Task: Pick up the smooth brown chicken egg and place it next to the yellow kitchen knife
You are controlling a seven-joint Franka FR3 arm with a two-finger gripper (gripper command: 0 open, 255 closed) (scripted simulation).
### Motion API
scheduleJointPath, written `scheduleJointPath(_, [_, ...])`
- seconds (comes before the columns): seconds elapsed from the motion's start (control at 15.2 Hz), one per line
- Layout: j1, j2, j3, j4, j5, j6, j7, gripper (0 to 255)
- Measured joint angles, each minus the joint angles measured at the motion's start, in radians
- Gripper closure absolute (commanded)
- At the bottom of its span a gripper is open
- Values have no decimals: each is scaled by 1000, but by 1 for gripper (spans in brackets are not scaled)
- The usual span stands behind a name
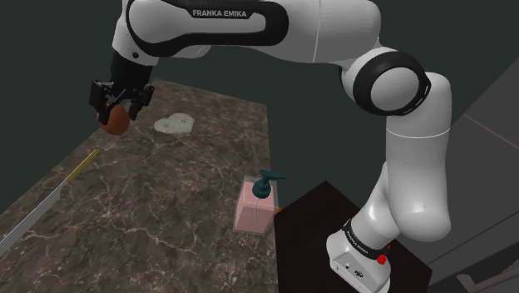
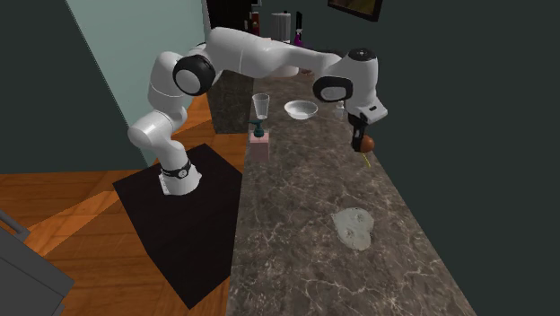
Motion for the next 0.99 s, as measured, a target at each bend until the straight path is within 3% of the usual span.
scheduleJointPath(0.99, [2, 58, 1, -108, 7, 164, -29, 255])
